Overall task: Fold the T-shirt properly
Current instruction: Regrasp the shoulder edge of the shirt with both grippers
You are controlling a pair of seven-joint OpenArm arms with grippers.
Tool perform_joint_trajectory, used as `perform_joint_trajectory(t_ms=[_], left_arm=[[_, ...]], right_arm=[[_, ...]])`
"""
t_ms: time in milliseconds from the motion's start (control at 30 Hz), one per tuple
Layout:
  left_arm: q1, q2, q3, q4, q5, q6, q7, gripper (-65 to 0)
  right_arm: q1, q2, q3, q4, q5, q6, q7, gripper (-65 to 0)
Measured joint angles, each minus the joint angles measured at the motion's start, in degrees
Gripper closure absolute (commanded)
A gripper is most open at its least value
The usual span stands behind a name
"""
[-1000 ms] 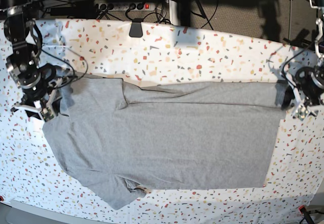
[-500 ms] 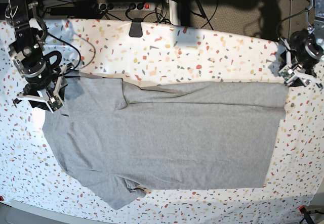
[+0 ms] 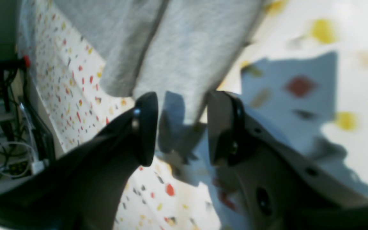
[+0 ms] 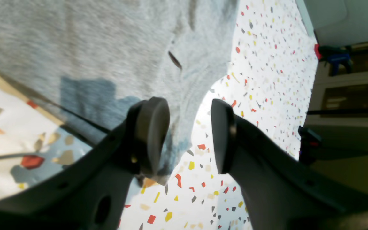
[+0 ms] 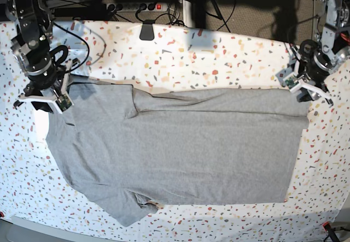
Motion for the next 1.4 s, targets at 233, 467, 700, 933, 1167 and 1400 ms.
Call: perform_joint_trajectory(t_ms=[233, 467, 700, 933, 1167, 1400], left_arm=[[-1.5, 0.0, 0.0, -5.2, -0.3, -0.3, -0.5, -14.2], [-1.5, 0.0, 0.0, -5.4, -0.2, -3.7, -0.4, 0.0], [-1.5, 1.1, 0.0, -5.2, -0.5, -3.4, 1.9, 0.0], [-1.6, 2.1, -0.1, -5.2, -0.3, -3.1, 2.6, 0.0], [-1.6, 2.0, -0.1, -5.2, -0.3, -3.1, 2.7, 0.0], [-1.6, 2.1, -0.1, -5.2, -0.4, -3.1, 2.7, 0.0]], right_arm=[[-0.3, 0.0, 0.0, 2.1, -1.2, 0.0, -1.1, -25.9], [-0.5, 0.0, 0.0, 3.5, -1.2, 0.0, -4.5, -25.9], [-6.9, 3.6, 0.0, 3.6, -0.4, 3.4, -4.3, -25.9], [-11.9, 6.5, 0.0, -1.1, -3.9, 3.3, -2.9, -25.9], [-9.2, 6.5, 0.0, -8.7, -4.2, 3.1, 3.5, -25.9], [-7.5, 6.5, -0.5, -11.3, -3.7, 6.4, 5.9, -25.9]])
